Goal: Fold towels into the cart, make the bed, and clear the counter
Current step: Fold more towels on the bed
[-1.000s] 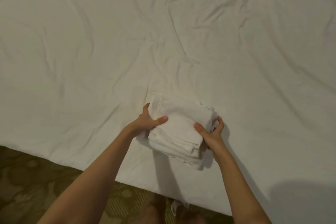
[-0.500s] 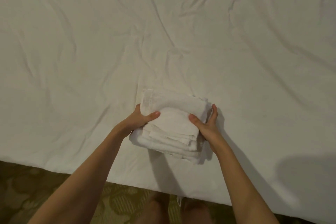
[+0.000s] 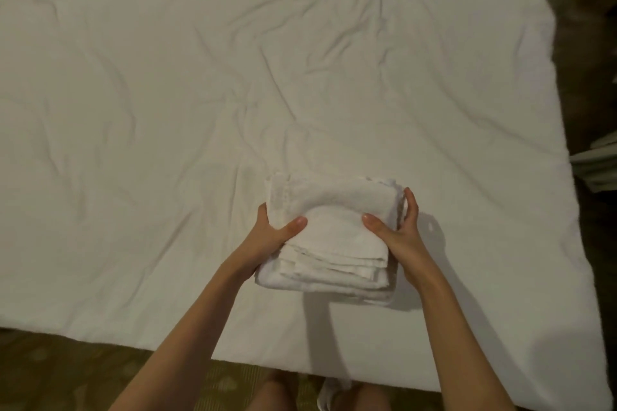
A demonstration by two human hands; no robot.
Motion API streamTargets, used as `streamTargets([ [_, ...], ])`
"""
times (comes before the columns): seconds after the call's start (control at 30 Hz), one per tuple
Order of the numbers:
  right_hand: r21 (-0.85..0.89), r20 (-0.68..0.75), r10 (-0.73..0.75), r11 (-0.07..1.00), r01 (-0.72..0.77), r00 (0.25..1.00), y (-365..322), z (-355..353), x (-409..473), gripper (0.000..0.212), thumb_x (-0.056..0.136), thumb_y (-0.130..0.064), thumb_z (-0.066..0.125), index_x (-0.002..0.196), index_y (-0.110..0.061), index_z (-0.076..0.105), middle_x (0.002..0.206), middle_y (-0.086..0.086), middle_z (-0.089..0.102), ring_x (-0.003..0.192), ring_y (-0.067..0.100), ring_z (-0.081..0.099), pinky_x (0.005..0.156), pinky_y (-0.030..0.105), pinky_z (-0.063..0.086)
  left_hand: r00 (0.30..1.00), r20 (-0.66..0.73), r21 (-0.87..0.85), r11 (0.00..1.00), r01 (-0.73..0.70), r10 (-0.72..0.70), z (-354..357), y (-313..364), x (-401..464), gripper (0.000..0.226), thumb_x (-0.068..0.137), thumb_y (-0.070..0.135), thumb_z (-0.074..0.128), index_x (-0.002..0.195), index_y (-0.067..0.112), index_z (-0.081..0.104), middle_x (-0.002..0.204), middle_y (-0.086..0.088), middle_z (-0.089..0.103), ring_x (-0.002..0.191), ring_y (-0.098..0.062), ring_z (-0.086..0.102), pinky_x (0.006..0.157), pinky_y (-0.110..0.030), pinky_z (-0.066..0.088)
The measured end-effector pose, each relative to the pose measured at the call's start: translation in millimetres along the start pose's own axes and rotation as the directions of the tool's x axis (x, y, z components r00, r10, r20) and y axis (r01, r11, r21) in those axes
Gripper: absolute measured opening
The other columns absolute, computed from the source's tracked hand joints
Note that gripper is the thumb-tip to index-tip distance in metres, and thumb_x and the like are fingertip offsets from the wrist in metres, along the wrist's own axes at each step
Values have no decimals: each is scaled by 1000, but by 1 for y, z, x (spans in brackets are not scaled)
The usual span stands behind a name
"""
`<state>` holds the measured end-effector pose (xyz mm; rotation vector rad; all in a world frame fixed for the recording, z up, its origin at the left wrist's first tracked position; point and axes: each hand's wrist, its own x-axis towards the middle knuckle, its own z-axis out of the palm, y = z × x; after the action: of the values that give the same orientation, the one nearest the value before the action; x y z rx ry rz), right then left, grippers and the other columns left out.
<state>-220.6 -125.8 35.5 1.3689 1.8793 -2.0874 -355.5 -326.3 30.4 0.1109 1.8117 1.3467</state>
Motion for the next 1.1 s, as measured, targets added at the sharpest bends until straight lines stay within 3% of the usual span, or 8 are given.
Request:
streamTargets([
  [0.07, 8, -17, -14, 1000, 14, 1000, -6, -19, -8, 128, 28, -75, 80, 135, -62, 11, 153, -9, 23, 132, 18, 41, 110, 45, 36, 999, 31, 12, 1000, -26, 26, 15, 9, -3, 61, 73, 46, 76, 123, 25, 47, 120, 2, 60, 101, 1, 62, 76, -13, 50],
  [0.3, -4, 13, -58, 998, 58, 998, -21, -80, -37, 133, 28, -76, 80, 140, -55, 10, 150, -7, 28, 129, 20, 44, 109, 44, 37, 1000, -29, 30, 1000, 1, 0, 75, 39, -43, 26, 88, 25, 64, 103, 33, 43, 106, 12, 55, 90, 5, 54, 63, -4, 45],
  [0.4, -12, 91, -119, 993, 121, 989, -35, -87, -49, 125, 42, -63, 80, 144, -48, 10, 150, -5, 29, 129, 21, 44, 108, 43, 38, 996, -87, -65, 998, 14, -20, 81, 44, -69, 41, 86, 37, 67, 116, 26, 42, 112, 9, 55, 92, 3, 55, 62, -7, 45],
  [0.47, -35, 180, -146, 987, 155, 973, -51, -83, -60, 119, 50, -54, 78, 146, -44, 8, 144, -6, 35, 126, 20, 46, 104, 39, 40, 985, -170, -94, 996, -8, -8, 76, 45, -92, 38, 84, 38, 68, 110, 28, 42, 106, 11, 57, 90, 2, 56, 62, -7, 47],
  [0.6, -74, 374, -159, 977, 200, 914, -88, -47, -87, 118, 60, -49, 81, 148, -41, 2, 139, -11, 36, 125, 19, 47, 107, 41, 39, 955, -296, -114, 991, -69, 33, 42, 53, -149, 99, 53, 72, 76, 132, 19, 45, 123, 3, 61, 105, -9, 62, 85, -25, 51],
  [0.77, -117, 555, -130, 966, 232, 821, -116, 27, -126, 120, 56, -52, 78, 148, -40, 1, 132, -14, 33, 128, 20, 43, 109, 47, 36, 872, -490, -141, 987, -81, 1, -9, 57, -231, 75, 71, 56, 74, 126, 15, 46, 109, 11, 60, 93, 1, 59, 71, -11, 46],
  [0.9, -163, 658, -85, 954, 252, 748, -125, 84, -155, 124, 56, -61, 81, 147, -42, 1, 150, -7, 30, 128, 23, 43, 107, 50, 37, 787, -613, -173, 984, -46, -71, -50, 44, -284, 103, 60, 70, 73, 137, 13, 36, 132, 0, 53, 112, -17, 55, 97, -30, 45],
  [1.1, -142, 688, -89, 957, 253, 720, -128, 126, -183, 115, 60, -55, 72, 148, -40, -2, 152, -6, 27, 126, 24, 43, 101, 45, 40, 738, -673, -166, 983, -84, -51, -87, 38, -315, 120, 51, 77, 71, 143, 14, 29, 140, -1, 45, 121, -23, 49, 102, -35, 40],
])
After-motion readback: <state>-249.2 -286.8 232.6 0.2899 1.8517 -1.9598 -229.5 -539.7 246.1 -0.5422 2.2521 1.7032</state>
